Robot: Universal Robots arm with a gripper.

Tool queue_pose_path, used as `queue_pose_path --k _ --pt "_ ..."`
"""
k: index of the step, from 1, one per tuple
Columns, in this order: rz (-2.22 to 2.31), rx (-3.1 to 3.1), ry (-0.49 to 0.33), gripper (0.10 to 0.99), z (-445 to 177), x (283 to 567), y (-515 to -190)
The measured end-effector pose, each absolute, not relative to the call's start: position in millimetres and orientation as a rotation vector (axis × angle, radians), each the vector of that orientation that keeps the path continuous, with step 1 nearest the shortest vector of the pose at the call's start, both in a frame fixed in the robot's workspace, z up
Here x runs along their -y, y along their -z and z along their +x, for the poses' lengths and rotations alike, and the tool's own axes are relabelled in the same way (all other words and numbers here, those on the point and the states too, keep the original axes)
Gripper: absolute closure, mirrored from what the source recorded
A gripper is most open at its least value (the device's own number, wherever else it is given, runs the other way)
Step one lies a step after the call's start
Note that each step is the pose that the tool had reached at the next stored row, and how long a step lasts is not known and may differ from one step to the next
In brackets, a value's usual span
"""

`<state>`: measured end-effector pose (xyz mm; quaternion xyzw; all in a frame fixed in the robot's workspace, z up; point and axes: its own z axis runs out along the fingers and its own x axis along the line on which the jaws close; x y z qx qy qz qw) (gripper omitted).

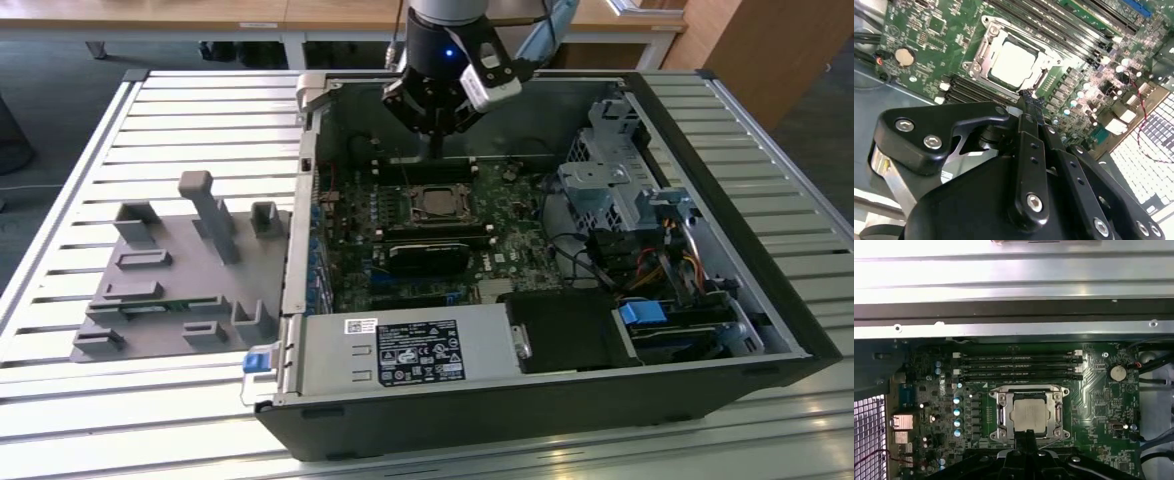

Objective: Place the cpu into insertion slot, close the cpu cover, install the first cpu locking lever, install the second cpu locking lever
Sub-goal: 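Install the first cpu locking lever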

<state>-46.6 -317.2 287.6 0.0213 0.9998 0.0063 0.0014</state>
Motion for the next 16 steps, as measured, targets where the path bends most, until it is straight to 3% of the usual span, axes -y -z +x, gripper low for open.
queue_pose_path --k 16 --pt "0.06 -3.12 -0.021 0.98 -81 317 -271"
